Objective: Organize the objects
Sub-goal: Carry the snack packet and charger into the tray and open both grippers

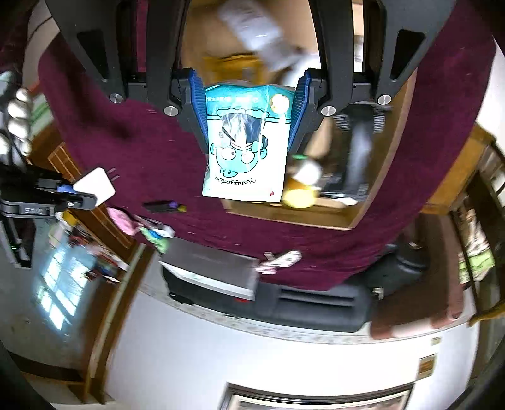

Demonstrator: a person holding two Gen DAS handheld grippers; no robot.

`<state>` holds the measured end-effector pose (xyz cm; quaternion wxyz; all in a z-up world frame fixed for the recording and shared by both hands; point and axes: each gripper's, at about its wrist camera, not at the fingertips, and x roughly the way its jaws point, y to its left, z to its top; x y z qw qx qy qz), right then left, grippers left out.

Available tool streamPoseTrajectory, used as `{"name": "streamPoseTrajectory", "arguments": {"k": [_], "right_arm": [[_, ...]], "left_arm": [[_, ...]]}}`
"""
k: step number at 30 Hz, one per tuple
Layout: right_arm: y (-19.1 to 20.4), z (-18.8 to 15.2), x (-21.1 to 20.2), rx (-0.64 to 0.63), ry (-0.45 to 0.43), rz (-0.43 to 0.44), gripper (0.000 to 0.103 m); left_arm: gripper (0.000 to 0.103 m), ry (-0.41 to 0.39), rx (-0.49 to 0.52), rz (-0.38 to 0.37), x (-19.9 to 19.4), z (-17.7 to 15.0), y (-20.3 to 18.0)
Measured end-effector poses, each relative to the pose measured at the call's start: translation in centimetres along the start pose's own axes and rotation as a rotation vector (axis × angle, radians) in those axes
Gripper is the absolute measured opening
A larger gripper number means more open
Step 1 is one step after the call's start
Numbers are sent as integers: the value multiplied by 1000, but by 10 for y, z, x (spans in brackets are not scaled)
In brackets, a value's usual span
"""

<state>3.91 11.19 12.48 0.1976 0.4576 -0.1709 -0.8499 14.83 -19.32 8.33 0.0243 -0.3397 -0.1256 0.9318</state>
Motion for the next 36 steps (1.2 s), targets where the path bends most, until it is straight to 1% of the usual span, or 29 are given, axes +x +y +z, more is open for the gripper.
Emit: {"name": "streamPoseTrajectory", "arguments": {"k": [5, 10, 14, 17, 23, 30, 36], "right_arm": [[50, -13, 35, -74, 82, 80, 20], [88, -31, 76, -122, 179, 139, 20], [102, -42, 105, -133, 244, 167, 20], [112, -49, 121, -138, 277, 168, 21], [117, -53, 150, -141, 323, 144, 21], [125, -49, 163, -154, 321, 124, 21], [121, -48, 173, -147, 330, 101, 22]], "left_arm": [[40, 10, -36, 61, 7, -5, 32], [40, 32, -42, 76, 20, -8, 49], [40, 55, -34, 80, 35, -8, 55], [40, 70, -38, 76, 38, -9, 59], [40, 68, -22, 70, 44, -5, 59], [41, 98, -5, 59, 52, -1, 56], [43, 112, 5, 57, 53, 0, 55]]}}
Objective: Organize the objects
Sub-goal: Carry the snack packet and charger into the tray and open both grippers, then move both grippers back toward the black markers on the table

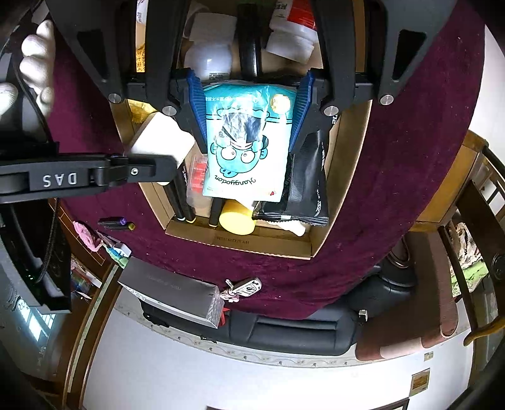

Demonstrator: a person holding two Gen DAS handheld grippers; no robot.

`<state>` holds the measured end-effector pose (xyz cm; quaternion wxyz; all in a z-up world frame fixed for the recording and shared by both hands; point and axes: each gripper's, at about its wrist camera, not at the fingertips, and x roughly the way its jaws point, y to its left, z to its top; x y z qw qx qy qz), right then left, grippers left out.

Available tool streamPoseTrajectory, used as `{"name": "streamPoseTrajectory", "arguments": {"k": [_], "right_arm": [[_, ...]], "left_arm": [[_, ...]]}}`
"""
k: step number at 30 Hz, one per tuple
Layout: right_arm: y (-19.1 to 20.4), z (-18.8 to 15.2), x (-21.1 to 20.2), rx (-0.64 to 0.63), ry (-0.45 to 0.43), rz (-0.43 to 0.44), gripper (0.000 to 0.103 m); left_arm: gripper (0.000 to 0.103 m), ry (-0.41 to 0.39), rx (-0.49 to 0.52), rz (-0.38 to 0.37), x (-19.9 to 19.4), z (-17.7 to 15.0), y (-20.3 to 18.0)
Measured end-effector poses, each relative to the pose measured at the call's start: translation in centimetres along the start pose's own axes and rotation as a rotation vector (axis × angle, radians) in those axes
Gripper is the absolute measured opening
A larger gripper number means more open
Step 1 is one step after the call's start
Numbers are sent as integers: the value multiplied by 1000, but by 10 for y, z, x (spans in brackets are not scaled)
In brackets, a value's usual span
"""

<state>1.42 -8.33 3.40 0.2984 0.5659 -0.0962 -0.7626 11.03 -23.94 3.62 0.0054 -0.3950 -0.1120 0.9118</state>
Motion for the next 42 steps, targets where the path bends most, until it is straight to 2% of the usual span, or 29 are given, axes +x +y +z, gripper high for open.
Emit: {"name": "streamPoseTrajectory", "arguments": {"k": [4, 8, 10, 14, 20, 25, 29, 31, 38, 41, 42], "right_arm": [[2, -1, 2, -18, 4, -10, 24], [14, -5, -1, -80, -37, -100, 30], [17, -6, -4, -89, -48, -107, 37], [23, -6, -18, -106, -91, -103, 41], [32, -11, -41, -135, -153, -105, 41], [38, -23, -53, -145, -196, -101, 48], [38, -34, -61, -136, -223, -93, 49], [38, -38, -65, -133, -232, -96, 50], [33, -54, -76, -131, -277, -128, 53], [34, -59, -82, -145, -308, -159, 54], [35, -61, -84, -150, -317, -168, 56]], "left_arm": [[46, 4, -2, -10, 0, -1, 1], [47, 2, -8, -3, -2, -1, -1], [54, -1, -12, -6, -3, -1, -3], [59, -20, 9, 13, -11, -2, -11], [62, -94, 22, 45, -37, 0, -19], [65, -156, 39, 73, -58, 1, -27], [67, -195, 61, 107, -71, -1, -37], [75, -214, 72, 126, -77, -2, -41], [77, -285, 90, 190, -96, -6, -57], [84, -325, 84, 221, -105, -7, -61], [90, -340, 80, 238, -108, -8, -63]]}}
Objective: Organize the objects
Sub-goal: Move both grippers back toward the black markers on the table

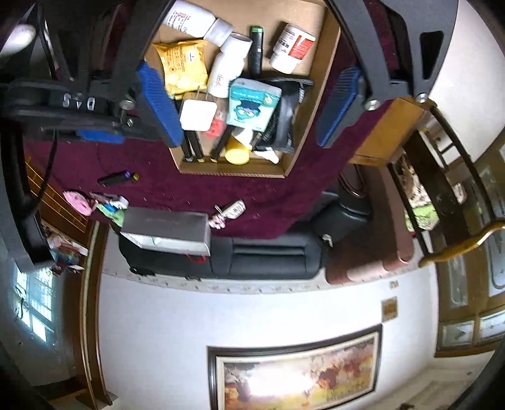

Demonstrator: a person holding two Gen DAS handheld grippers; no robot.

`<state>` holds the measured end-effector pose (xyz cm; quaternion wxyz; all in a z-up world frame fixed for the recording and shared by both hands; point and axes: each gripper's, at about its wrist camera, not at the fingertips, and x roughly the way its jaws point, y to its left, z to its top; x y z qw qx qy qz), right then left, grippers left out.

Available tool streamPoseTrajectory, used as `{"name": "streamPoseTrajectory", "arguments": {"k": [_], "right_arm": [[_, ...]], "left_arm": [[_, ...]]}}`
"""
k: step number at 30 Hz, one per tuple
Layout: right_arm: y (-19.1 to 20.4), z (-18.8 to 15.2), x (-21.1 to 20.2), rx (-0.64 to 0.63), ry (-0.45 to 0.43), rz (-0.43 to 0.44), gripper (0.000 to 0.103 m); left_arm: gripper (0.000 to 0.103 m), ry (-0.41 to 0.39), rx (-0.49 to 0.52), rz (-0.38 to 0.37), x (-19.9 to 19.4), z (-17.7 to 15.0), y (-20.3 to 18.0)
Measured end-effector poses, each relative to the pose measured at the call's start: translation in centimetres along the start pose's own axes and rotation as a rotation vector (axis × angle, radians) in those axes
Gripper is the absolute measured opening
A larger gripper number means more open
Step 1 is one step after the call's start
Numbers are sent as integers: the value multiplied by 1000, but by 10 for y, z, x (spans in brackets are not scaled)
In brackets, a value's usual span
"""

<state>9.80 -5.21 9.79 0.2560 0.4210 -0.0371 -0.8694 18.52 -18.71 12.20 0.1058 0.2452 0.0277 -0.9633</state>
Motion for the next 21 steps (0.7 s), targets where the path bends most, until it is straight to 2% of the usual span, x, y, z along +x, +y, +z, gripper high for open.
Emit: {"name": "streamPoseTrajectory", "arguments": {"k": [4, 8, 9, 14, 17, 21], "right_arm": [[5, -6, -11, -37, -37, -34, 59], [7, -12, -17, -66, -55, -52, 59], [8, -13, -18, -72, -59, -57, 60], [11, -21, -25, -103, -91, -97, 63], [11, -26, -28, -120, -102, -122, 66], [5, -29, -31, -129, -103, -132, 66]], "left_arm": [[100, -61, -5, 58, -13, 1, -2], [101, -94, -6, 140, -25, -2, -4], [101, -90, -9, 142, -26, -2, -5], [101, -25, -109, 28, -23, -5, 4], [101, 6, -138, 23, -20, -6, 5], [101, 14, -102, 66, -20, -6, -6]]}}
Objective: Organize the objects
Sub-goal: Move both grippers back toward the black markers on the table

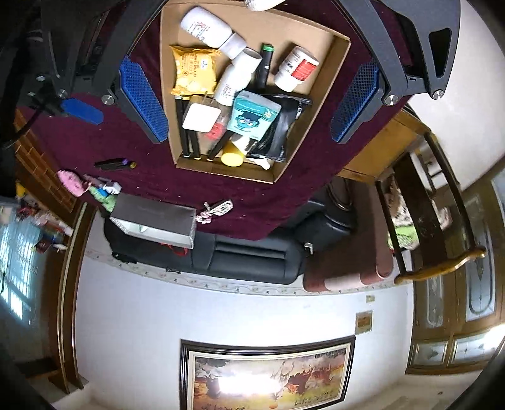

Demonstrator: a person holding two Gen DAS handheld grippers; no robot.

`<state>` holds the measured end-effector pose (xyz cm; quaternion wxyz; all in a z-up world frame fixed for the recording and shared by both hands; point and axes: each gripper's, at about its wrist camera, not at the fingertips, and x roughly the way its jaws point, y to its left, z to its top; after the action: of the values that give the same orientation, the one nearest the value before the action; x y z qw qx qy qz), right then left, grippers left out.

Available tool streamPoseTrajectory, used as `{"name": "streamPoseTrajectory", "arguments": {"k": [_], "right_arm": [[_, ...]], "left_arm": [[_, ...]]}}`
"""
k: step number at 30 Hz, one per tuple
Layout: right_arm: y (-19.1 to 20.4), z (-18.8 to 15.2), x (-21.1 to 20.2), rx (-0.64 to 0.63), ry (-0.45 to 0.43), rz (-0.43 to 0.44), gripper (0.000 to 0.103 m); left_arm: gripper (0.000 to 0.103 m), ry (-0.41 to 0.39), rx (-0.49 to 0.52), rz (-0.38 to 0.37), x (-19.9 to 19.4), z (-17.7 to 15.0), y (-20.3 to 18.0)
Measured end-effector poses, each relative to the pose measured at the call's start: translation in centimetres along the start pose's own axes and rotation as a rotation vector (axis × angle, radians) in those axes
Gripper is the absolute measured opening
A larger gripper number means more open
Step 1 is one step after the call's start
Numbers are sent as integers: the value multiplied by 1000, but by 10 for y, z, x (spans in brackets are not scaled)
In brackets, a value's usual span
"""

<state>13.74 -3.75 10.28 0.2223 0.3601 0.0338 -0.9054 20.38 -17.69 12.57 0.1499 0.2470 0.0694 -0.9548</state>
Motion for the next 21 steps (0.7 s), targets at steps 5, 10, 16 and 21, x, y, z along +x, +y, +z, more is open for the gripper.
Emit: {"name": "streamPoseTrajectory", "arguments": {"k": [5, 10, 16, 21], "right_arm": [[-26, 4, -5, 54, -5, -6, 66], [-60, 8, -9, 117, -13, -28, 66], [-99, 11, -2, 189, 6, -42, 67], [-135, 16, 6, 262, 33, -62, 66]], "left_arm": [[101, 19, 67, 4, 2, -2, -22], [101, 61, 117, -32, 11, -5, -45], [101, 96, 159, -50, 18, -6, -67], [101, 128, 182, -64, 27, -8, -81]]}}
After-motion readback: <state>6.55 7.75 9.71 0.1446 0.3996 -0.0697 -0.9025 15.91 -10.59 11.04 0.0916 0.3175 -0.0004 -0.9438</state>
